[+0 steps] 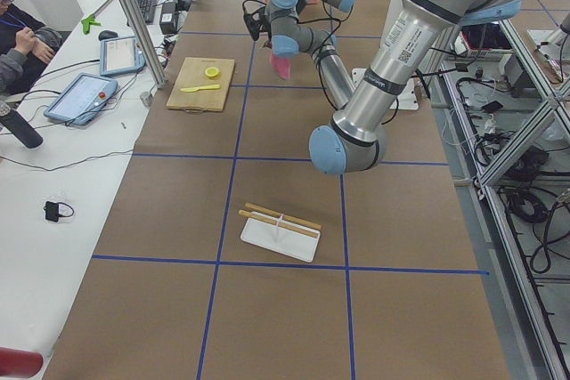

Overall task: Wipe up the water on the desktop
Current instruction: 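Open the left gripper and withdraw it while the right gripper carries the cloth away, then lower the pink cloth with the right gripper and wipe toward the table center, then wipe the cloth back toward the pink bin and again toward center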

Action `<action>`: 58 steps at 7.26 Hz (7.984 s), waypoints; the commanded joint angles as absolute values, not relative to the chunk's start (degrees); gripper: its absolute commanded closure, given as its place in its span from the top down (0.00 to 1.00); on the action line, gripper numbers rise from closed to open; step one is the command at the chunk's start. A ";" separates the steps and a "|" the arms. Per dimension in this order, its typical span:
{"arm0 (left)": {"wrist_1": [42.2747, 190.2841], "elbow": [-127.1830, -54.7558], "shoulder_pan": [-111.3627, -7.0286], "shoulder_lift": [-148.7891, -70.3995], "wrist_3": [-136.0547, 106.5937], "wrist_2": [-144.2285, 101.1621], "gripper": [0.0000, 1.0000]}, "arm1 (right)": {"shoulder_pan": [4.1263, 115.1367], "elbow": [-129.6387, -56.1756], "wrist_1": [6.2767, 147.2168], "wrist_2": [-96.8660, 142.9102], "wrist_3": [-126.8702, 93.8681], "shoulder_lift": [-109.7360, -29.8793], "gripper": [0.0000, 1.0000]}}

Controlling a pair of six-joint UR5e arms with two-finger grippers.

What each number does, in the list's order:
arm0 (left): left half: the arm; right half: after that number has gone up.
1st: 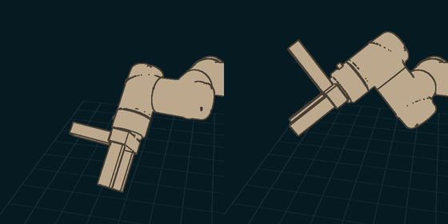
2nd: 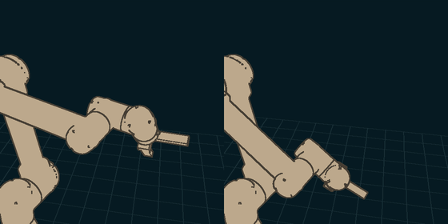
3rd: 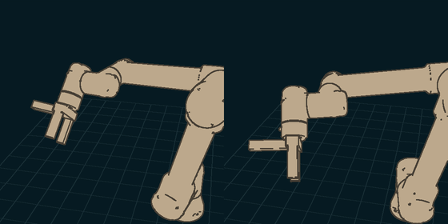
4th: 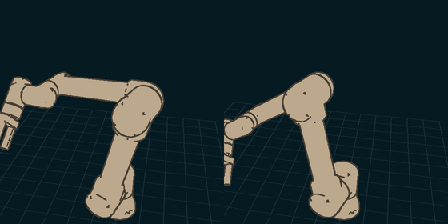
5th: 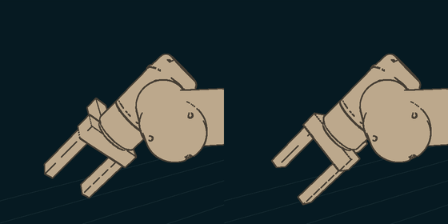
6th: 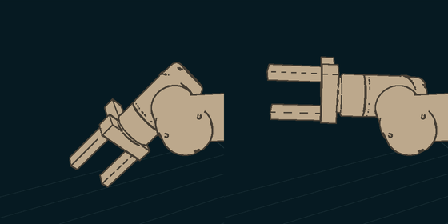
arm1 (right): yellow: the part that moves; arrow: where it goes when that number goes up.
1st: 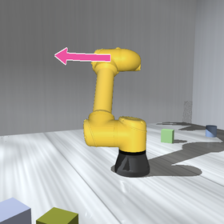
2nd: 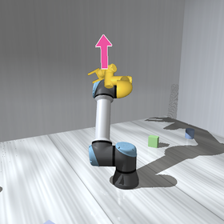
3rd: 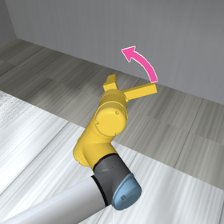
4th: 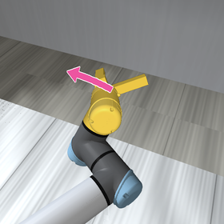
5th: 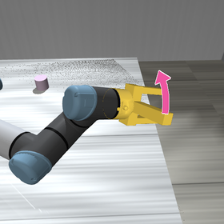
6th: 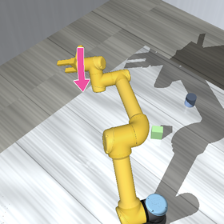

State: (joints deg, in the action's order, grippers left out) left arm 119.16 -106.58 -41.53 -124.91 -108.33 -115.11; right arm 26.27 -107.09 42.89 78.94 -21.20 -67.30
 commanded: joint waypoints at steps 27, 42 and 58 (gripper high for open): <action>95.19 -87.72 -97.21 -89.91 19.07 -131.92 0.99 | 28.07 -97.56 95.80 81.04 -38.62 -58.65 0.00; 95.54 -88.16 -97.21 -88.42 19.07 -132.19 0.99 | 31.19 -112.74 114.52 78.14 -29.81 -79.85 0.00; 95.45 -88.15 -97.21 -88.33 19.07 -132.28 0.99 | 18.54 -104.42 94.10 81.65 -63.67 -55.73 0.00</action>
